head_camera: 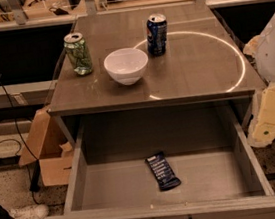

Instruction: Pick rxbar blueberry from top drawer and place on counter

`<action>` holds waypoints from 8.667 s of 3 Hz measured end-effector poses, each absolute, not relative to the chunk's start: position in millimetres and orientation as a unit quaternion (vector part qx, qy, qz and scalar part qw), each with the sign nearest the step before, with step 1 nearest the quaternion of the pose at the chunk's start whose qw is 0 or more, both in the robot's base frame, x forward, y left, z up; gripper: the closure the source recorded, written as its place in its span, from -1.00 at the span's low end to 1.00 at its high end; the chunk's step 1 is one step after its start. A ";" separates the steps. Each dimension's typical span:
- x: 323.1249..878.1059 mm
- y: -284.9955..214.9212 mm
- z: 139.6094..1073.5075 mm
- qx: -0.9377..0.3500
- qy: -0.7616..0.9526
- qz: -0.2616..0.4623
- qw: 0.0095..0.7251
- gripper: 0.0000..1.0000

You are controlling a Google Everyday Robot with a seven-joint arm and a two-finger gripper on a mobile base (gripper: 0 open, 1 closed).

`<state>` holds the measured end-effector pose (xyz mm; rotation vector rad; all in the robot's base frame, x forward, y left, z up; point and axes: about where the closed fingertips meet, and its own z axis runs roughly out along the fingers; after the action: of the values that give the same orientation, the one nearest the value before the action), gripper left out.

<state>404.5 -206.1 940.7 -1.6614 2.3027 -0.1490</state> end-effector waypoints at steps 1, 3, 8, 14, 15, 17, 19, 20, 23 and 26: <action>404.5 -206.1 940.6 -0.578 0.801 -0.052 0.149 -1.00; 411.4 -179.7 911.8 -0.577 0.803 -0.034 0.143 -1.00; 397.6 -130.2 813.3 -0.502 0.860 0.018 0.089 -1.00; 432.6 -86.0 751.2 -0.427 0.900 0.012 0.084 -1.00; 431.2 -98.0 725.8 -0.380 0.922 0.014 0.066 -1.00; 434.7 -106.7 690.7 -0.306 0.951 0.035 0.034 -1.00; 428.4 -107.1 676.4 -0.295 0.954 0.051 0.020 -1.00; 421.3 -108.6 659.6 -0.281 0.957 0.071 0.013 -1.00; 416.3 -96.0 639.0 -0.268 0.960 0.081 0.023 -1.00; 415.8 -82.6 621.2 -0.261 0.962 0.075 0.041 -1.00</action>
Offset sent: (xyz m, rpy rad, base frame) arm -0.0009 0.0073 -0.0121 0.0554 0.0129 0.0049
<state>415.8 -82.6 621.2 -0.7981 2.9447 0.2304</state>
